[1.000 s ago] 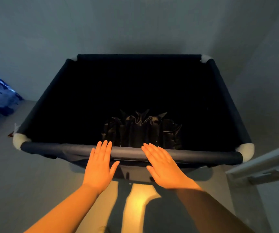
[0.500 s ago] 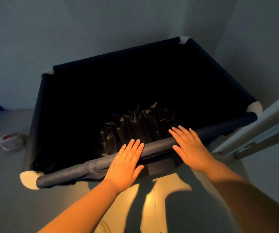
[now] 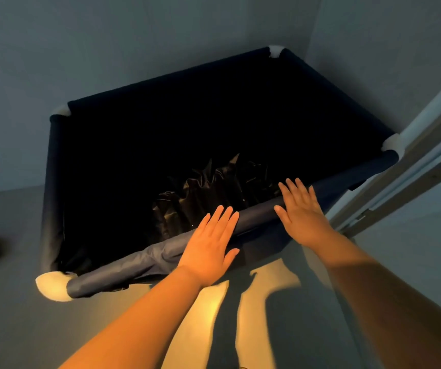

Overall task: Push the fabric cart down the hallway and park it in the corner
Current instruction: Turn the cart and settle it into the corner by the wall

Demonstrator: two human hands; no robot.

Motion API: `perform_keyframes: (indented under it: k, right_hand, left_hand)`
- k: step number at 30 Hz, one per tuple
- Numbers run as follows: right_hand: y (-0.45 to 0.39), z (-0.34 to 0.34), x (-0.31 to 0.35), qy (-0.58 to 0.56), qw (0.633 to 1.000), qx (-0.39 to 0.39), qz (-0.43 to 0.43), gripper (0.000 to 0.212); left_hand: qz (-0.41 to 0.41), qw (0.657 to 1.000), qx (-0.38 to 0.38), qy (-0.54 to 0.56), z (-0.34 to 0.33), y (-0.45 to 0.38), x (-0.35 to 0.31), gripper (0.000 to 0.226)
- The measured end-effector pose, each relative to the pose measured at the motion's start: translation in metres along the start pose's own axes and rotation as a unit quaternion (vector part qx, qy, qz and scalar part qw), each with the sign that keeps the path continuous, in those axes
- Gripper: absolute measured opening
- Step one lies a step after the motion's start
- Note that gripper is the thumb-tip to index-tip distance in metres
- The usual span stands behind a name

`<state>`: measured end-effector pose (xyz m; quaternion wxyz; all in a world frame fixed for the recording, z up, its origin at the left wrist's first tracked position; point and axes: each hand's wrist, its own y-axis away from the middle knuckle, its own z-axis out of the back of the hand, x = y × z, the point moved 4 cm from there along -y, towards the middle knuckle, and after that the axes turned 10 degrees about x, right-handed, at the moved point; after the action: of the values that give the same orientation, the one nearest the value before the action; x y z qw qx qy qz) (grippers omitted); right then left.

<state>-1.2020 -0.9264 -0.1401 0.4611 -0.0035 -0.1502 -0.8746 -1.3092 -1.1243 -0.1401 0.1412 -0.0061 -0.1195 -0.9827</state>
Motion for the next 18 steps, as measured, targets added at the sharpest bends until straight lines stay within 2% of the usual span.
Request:
perform_keyframes:
  k: [8,18]
  right_hand:
    - [-0.022,0.0,0.036,-0.02,0.998,-0.024,-0.05,0.062]
    - [-0.064,-0.005,0.116,-0.018,0.999,-0.036,-0.025,0.067]
  left_hand:
    - [-0.005,0.999,0.015,-0.031,0.004,-0.018,0.055,0.075]
    - [0.024,0.999,0.0,-0.03,0.003,-0.031,0.167,0.074]
